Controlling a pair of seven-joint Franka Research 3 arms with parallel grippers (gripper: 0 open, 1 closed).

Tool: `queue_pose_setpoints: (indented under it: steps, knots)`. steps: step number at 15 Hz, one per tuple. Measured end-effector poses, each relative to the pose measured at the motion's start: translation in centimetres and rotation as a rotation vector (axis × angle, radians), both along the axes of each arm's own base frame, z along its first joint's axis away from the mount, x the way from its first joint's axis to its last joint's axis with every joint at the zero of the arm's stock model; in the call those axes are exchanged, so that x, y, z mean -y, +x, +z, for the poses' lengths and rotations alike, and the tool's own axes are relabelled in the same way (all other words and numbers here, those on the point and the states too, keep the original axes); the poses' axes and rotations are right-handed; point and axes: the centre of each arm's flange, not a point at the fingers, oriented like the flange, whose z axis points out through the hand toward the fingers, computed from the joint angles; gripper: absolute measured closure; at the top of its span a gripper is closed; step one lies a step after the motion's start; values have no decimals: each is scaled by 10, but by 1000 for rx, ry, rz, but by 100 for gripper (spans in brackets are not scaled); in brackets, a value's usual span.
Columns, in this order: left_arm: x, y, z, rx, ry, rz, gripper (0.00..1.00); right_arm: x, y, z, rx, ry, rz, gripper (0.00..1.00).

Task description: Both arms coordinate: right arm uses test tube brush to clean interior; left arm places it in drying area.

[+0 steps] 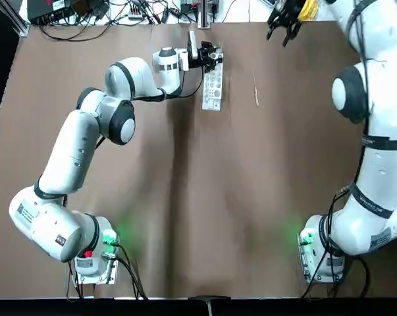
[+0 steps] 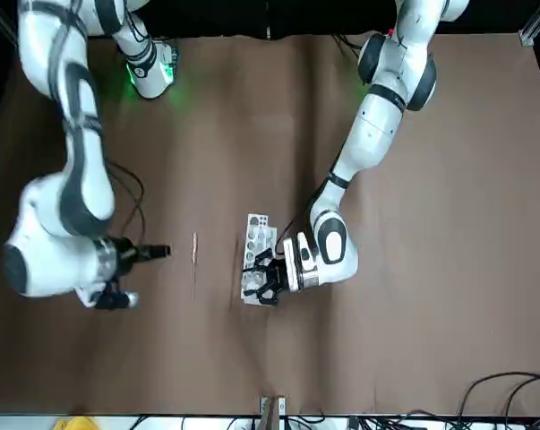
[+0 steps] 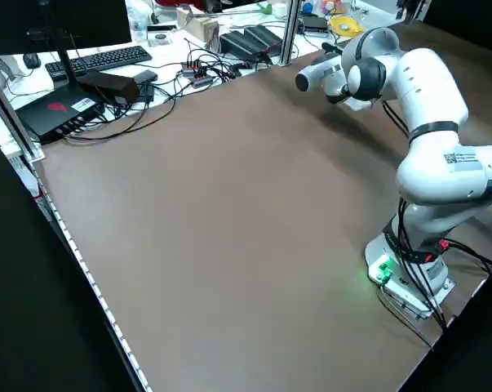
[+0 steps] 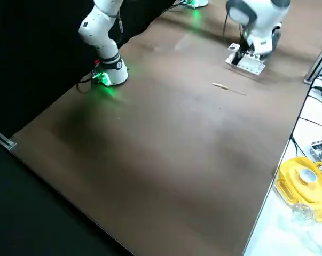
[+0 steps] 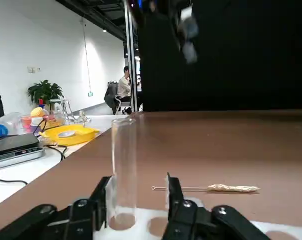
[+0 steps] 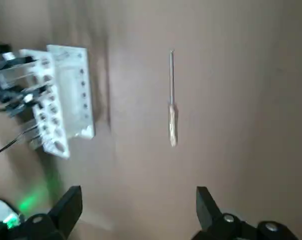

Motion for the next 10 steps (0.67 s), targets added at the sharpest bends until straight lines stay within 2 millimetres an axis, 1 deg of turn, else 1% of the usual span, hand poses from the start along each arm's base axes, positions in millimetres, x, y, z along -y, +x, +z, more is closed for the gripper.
queue_pose_setpoints:
  steps: [2,3,4,5,8,10]
  knots:
    - [0,0,0,0,0,0,48,12,-13,55,29,-31,9,0]
    - [0,0,0,0,0,1,52,16,-21,78,47,-52,18,0]
    - [0,0,0,0,1,1,52,19,-28,99,61,-69,27,0]
    - [0,0,0,1,1,1,53,22,-44,126,62,-102,49,0]
    - [-3,3,2,9,4,3,52,29,-60,153,64,-155,68,0]
    - [-4,5,3,13,6,5,50,31,-71,176,85,-208,40,0]
